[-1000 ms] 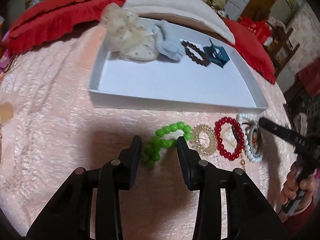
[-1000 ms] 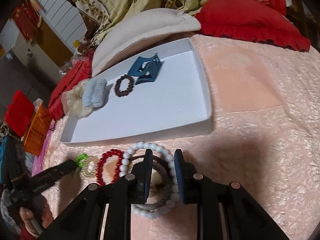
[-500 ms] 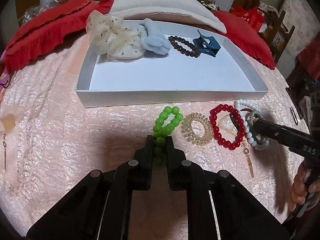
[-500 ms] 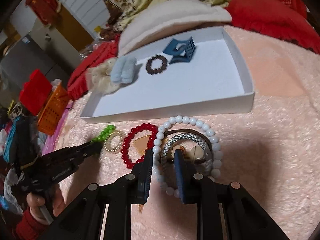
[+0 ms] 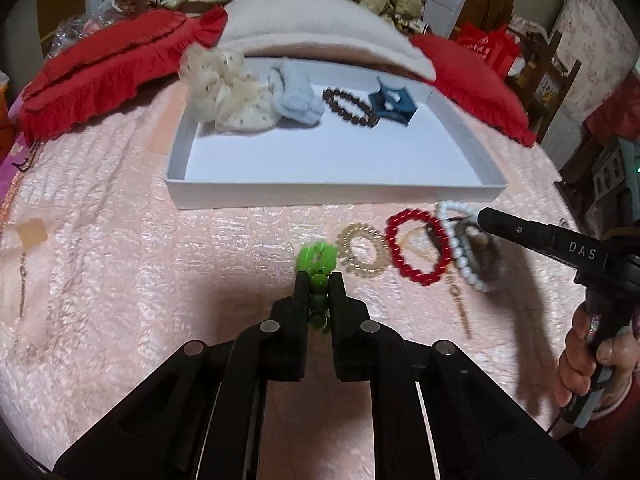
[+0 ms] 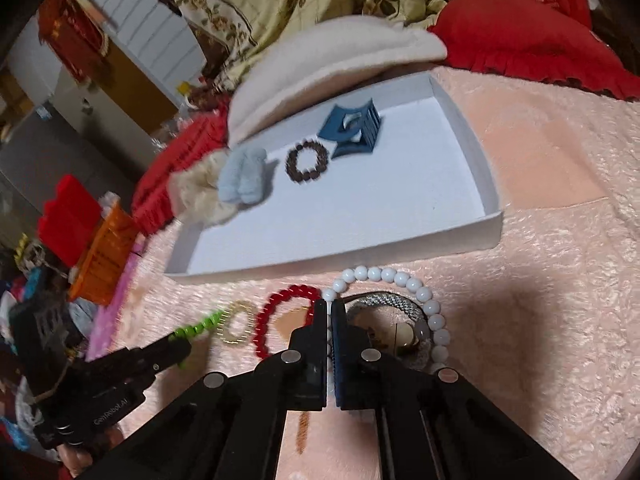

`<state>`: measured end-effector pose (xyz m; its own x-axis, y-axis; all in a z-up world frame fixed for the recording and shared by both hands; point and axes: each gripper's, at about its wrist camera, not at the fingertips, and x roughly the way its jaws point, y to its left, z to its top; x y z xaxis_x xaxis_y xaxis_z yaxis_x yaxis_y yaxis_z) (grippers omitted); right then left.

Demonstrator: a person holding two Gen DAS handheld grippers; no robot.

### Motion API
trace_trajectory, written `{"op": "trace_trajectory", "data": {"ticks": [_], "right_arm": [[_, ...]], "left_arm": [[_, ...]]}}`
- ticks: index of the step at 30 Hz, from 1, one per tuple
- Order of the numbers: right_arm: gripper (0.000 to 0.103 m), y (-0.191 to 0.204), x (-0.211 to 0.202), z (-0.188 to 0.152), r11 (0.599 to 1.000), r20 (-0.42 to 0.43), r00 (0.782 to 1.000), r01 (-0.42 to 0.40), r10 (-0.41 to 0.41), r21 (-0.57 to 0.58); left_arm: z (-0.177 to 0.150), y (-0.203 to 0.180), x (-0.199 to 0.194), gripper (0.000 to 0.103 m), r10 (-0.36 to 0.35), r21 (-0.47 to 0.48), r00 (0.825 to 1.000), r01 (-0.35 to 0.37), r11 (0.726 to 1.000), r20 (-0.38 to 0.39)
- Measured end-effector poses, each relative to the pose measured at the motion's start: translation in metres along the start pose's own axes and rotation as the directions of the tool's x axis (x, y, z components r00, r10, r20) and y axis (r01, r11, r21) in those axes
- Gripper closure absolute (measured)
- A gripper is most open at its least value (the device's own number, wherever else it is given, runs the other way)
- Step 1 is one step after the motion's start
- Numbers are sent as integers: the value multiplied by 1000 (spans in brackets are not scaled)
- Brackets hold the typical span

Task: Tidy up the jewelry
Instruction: 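Grip and lift the silver braided bangle with the right tool while the left tool holds the green bracelet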

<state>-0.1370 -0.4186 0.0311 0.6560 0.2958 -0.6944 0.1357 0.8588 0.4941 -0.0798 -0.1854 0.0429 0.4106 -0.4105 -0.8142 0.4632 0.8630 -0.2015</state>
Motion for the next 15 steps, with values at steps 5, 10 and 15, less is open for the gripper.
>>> {"op": "trace_trajectory", "data": {"ticks": [5, 10, 15], "right_arm": [[101, 2, -33, 3, 1000, 45, 999, -18, 19, -21], [78, 11, -21, -10, 988, -57, 996, 61, -70, -142], [76, 26, -1, -29, 936, -44, 980, 173, -195, -305]], "left_arm": [[-1, -3, -29, 95, -14, -6, 999, 14, 1000, 42], [-5, 0, -38, 95, -9, -30, 999, 11, 999, 51], [-15, 4, -41, 95, -13, -43, 999, 15, 999, 52]]}}
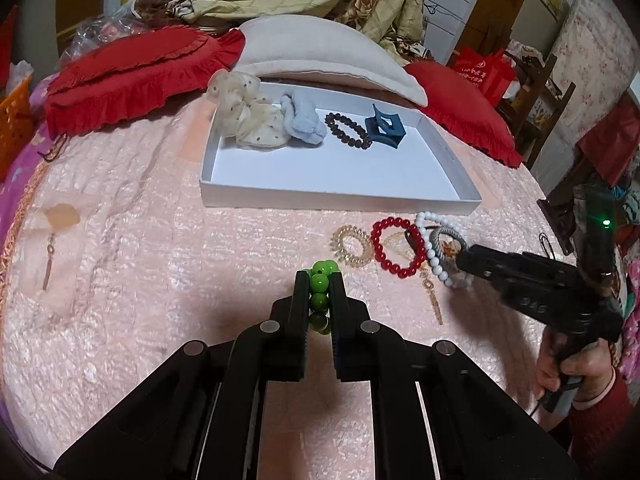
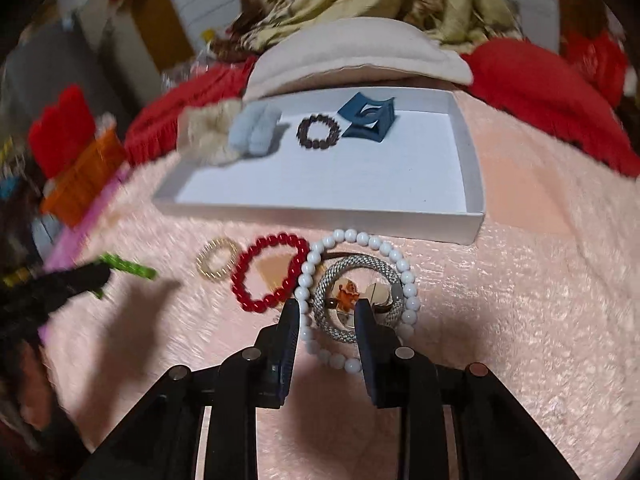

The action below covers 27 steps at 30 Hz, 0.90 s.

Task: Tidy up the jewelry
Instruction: 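Grip and lift the silver braided bangle with the right tool while the left tool holds the green bracelet, then lower the green bracelet into the box with the left tool while the right tool places the silver bangle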

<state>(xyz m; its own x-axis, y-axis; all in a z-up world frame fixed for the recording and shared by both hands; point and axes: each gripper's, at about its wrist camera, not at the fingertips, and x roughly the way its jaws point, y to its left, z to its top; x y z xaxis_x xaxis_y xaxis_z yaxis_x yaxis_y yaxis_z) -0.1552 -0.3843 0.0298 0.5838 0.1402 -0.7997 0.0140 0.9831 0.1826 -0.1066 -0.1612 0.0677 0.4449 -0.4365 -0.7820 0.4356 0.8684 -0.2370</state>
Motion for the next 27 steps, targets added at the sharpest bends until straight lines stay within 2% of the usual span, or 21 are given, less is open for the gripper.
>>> {"op": "trace_trajectory", "data": {"ticks": [4, 8, 11, 12, 13, 16, 21, 27], "right_arm": [[76, 3, 15, 5, 999, 4, 999, 43, -43, -19], [76, 5, 28, 15, 999, -21, 999, 30, -30, 26], [76, 6, 31, 20, 997, -9, 999, 49, -49, 63], [80, 5, 32, 21, 996, -9, 999, 52, -51, 77], [93, 4, 33, 22, 995, -14, 999, 48, -47, 88], [98, -6, 31, 22, 988, -16, 1000, 3, -1, 152], [98, -24, 4, 18, 964, 54, 994, -106, 96, 244], [98, -30, -45, 27, 947, 157, 975, -196, 159, 256]], "left_arm": [[-6, 4, 3, 95, -1, -9, 1000, 1, 1000, -8], [-10, 8, 8, 95, -14, -28, 1000, 14, 1000, -15], [-13, 6, 11, 95, -12, -25, 1000, 12, 1000, -18], [-13, 5, 12, 95, -12, -24, 1000, 12, 1000, -19], [-14, 5, 11, 95, -13, -23, 1000, 12, 1000, -18], [-15, 4, 4, 95, -16, -25, 1000, 16, 1000, -7], [-12, 1, -15, 95, -20, -18, 1000, 20, 1000, 24], [5, -10, -36, 95, -49, 2, 997, 49, 999, 63]]}}
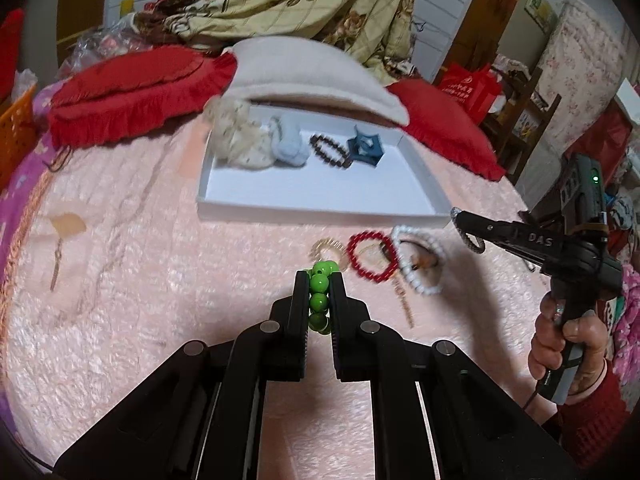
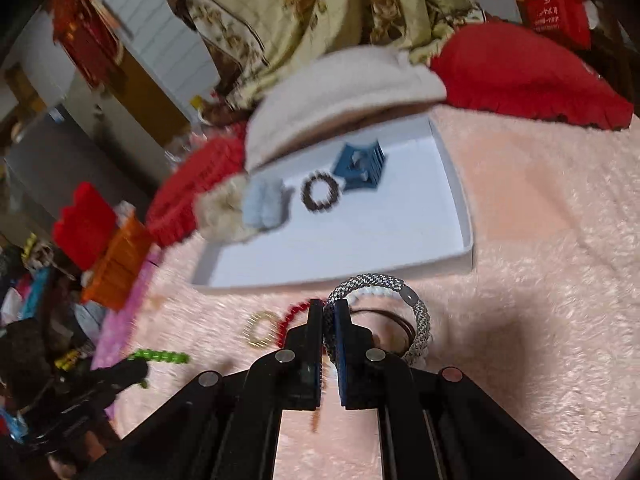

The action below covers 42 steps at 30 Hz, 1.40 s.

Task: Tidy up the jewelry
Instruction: 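Lower the green bracelet into the box with the left tool while the right tool places the silver bangle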

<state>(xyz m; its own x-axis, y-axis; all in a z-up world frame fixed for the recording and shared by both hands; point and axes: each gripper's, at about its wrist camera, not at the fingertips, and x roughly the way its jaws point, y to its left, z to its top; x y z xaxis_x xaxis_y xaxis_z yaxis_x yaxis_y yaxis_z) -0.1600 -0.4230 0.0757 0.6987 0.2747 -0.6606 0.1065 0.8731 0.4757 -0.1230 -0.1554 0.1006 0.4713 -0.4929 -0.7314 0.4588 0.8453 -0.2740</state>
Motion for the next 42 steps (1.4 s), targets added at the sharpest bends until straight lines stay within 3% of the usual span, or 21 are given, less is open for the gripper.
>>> {"op": "trace_trajectory", "data": {"ticks": [8, 16, 26, 30, 34, 42], "right_arm": [[98, 19, -6, 39, 998, 35, 999, 18, -16, -54], [98, 14, 54, 62, 1000, -50, 999, 1, -1, -5], [98, 27, 131, 63, 995, -149, 985, -79, 88, 61], [98, 31, 148, 60, 992, -182, 977, -101, 114, 80], [93, 31, 151, 58, 994, -193, 976, -85, 98, 74], [88, 26, 102, 60, 992, -124, 985, -113, 120, 61]], "left_arm": [[54, -8, 19, 95, 33, 35, 999, -33, 999, 6], [93, 16, 83, 95, 97, -13, 993, -98, 995, -69], [102, 63, 128, 95, 221, -39, 969, -226, 973, -113], [105, 73, 128, 93, 192, -65, 975, -200, 978, -108], [103, 78, 119, 75, 164, -102, 982, -173, 980, -94], [88, 63, 69, 75, 138, -100, 990, -139, 985, -22]]}}
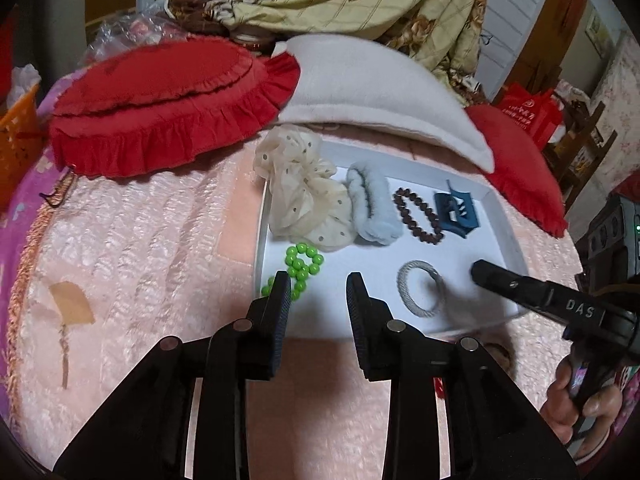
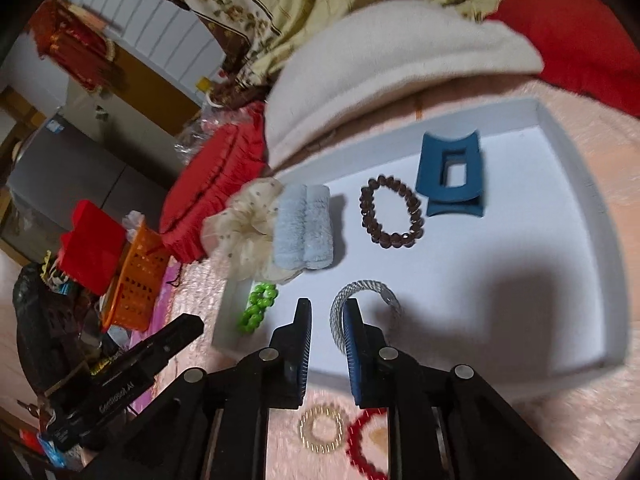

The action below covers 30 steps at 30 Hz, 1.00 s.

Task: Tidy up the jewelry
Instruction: 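Lower the green bracelet into the box with the left tool while the right tool places the silver bangle, then grasp the gold coil bracelet with the left tool while the right tool grasps the white pearl bracelet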

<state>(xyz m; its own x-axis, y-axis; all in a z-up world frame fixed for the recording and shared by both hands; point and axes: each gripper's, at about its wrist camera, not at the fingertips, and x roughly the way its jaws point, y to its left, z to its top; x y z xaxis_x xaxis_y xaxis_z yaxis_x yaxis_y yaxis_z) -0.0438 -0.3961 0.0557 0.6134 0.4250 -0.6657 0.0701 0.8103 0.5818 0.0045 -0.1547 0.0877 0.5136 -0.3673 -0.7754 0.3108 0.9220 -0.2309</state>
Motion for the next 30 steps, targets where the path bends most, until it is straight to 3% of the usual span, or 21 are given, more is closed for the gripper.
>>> {"op": "trace_trajectory", "data": {"ticks": [7, 10, 14, 19, 30], "right_arm": [[86, -26, -58, -28, 999, 39, 998, 45, -44, -20], [80, -46, -74, -44, 991, 43, 991, 129, -128, -31], [80, -75, -83, -62, 977, 32, 977, 211, -211, -14], [80, -84, -77, -70, 970, 20, 971, 241, -240, -38], [80, -66, -36, -63, 944, 19, 955, 297, -297, -145]], "left_arm": [[-32, -20, -26, 75, -40, 50, 999, 40, 998, 4], [-50, -33, -22, 75, -43, 86, 999, 45, 995, -24], [-64, -47, -2, 75, -36, 108, 997, 43, 993, -73], [-70, -65, 20, 75, -51, 134, 992, 66, 989, -114], [-73, -78, 61, 75, 1, 205, 987, 32, 978, -160]]}}
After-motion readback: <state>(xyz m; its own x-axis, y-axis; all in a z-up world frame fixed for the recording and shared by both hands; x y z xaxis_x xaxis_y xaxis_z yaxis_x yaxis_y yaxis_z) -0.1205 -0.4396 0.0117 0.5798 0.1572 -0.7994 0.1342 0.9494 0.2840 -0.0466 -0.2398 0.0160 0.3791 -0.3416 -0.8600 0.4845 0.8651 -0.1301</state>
